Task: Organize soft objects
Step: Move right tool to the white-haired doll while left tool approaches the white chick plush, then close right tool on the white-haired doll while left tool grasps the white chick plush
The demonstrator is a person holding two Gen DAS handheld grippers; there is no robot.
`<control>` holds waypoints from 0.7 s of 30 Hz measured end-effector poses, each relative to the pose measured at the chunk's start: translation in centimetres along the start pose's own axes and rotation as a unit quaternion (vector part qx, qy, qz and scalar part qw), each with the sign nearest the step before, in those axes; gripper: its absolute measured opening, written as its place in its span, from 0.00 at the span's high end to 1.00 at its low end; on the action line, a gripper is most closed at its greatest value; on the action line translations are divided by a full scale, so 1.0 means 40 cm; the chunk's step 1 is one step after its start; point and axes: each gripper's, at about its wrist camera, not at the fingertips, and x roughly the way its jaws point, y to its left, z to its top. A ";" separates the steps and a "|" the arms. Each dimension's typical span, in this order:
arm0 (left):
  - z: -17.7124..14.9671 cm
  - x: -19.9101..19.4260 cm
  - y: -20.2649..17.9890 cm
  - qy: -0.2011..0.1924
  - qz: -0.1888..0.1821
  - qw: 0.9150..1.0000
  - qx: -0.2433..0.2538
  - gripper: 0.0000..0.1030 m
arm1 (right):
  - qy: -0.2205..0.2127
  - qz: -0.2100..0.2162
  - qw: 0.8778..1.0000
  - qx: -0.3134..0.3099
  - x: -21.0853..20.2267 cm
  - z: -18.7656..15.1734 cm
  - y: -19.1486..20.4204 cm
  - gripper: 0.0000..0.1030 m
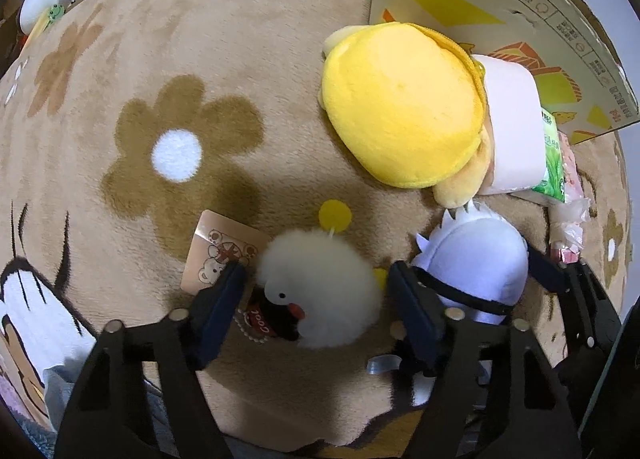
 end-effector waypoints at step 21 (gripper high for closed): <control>-0.024 -0.035 -0.021 -0.041 -0.002 0.999 0.014 0.68 | -0.021 -0.006 1.000 0.015 -0.058 -0.011 -0.020 0.37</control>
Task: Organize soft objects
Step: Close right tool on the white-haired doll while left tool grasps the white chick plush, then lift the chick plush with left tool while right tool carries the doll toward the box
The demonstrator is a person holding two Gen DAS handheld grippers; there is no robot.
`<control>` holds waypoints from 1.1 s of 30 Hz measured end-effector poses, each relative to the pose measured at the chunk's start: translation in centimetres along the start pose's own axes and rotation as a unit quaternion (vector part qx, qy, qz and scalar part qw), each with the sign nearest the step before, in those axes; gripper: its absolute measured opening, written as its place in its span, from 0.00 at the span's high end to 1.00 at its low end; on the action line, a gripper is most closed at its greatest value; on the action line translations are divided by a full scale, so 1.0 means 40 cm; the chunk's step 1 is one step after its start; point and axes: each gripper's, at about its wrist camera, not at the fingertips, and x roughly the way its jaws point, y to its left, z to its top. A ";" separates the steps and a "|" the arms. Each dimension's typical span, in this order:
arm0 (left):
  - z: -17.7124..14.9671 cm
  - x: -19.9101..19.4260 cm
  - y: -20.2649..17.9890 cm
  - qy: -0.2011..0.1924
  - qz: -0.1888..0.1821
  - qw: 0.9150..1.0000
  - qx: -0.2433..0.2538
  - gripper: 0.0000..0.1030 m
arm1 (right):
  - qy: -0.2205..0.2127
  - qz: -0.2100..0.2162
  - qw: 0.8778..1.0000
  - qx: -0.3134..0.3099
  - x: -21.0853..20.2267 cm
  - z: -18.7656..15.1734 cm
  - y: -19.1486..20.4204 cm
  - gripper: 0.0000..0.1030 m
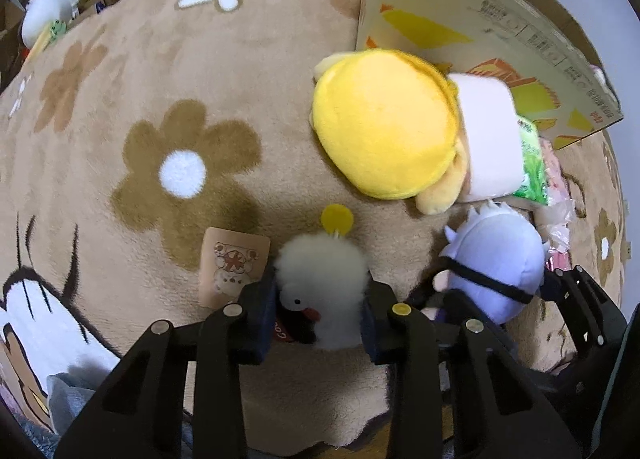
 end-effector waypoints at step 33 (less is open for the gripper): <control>-0.045 -0.406 -0.082 -0.322 0.039 0.942 0.090 0.68 | -0.262 -0.093 0.957 0.083 -0.436 0.022 -0.129 0.38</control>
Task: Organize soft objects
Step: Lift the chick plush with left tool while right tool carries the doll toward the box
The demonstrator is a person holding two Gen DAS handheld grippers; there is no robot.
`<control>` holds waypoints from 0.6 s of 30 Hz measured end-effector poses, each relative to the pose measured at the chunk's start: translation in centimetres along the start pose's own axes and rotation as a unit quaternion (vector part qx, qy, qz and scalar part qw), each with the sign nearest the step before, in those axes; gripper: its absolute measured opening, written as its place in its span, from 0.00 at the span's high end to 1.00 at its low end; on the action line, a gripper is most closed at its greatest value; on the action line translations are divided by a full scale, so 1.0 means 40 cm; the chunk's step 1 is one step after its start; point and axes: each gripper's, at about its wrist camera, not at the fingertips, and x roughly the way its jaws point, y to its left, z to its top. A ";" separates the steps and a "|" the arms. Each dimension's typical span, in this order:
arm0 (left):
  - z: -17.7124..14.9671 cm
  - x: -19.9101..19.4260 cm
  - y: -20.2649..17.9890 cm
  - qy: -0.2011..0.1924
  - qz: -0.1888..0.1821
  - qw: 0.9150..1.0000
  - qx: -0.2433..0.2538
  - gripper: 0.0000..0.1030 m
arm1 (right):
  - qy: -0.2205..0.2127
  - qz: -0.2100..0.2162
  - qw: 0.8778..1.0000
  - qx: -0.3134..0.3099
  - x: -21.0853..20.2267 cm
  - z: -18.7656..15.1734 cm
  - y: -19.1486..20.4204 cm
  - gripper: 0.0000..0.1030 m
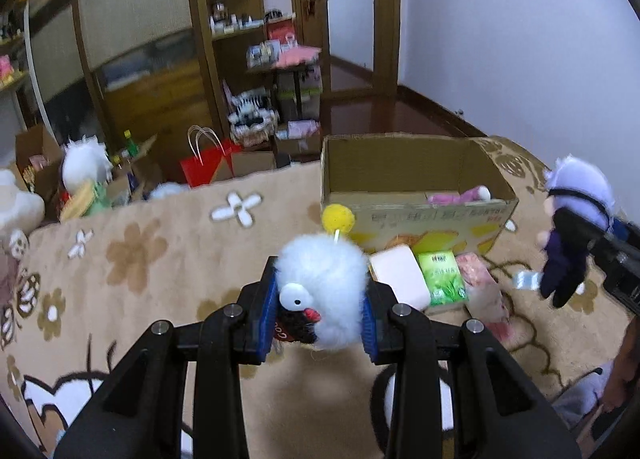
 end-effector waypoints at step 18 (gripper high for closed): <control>0.134 -0.009 -0.066 -0.123 0.001 0.992 0.042 0.68 | -0.066 -0.014 0.998 -0.001 0.005 0.097 -0.024 0.38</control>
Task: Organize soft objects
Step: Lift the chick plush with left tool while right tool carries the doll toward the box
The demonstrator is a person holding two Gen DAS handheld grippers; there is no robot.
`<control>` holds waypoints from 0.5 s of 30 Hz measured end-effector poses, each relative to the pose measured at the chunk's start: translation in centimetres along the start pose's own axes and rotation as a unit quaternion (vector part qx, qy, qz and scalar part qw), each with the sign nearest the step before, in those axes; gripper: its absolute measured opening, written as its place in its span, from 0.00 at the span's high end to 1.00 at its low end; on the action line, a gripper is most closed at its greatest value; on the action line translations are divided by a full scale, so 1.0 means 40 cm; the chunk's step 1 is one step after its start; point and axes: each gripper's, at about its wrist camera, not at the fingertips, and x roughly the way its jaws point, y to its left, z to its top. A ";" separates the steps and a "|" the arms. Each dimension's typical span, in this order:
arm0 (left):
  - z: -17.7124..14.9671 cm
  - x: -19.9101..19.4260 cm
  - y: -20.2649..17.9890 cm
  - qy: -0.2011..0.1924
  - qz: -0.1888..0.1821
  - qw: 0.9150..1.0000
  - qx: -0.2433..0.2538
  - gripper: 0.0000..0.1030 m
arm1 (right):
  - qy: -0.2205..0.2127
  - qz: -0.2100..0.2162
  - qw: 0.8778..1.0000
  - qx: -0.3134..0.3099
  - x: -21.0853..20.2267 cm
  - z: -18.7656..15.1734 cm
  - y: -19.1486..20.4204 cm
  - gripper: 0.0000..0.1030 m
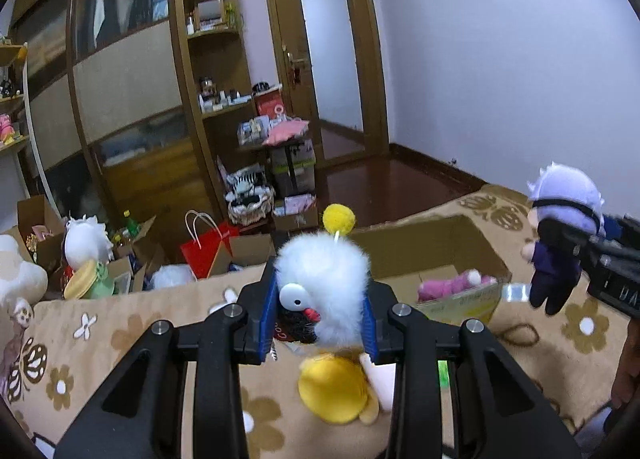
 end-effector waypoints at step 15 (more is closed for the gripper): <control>0.084 0.070 -0.017 -0.049 -0.008 0.999 0.006 0.68 | 0.003 0.020 1.000 0.013 0.114 0.032 -0.012 0.38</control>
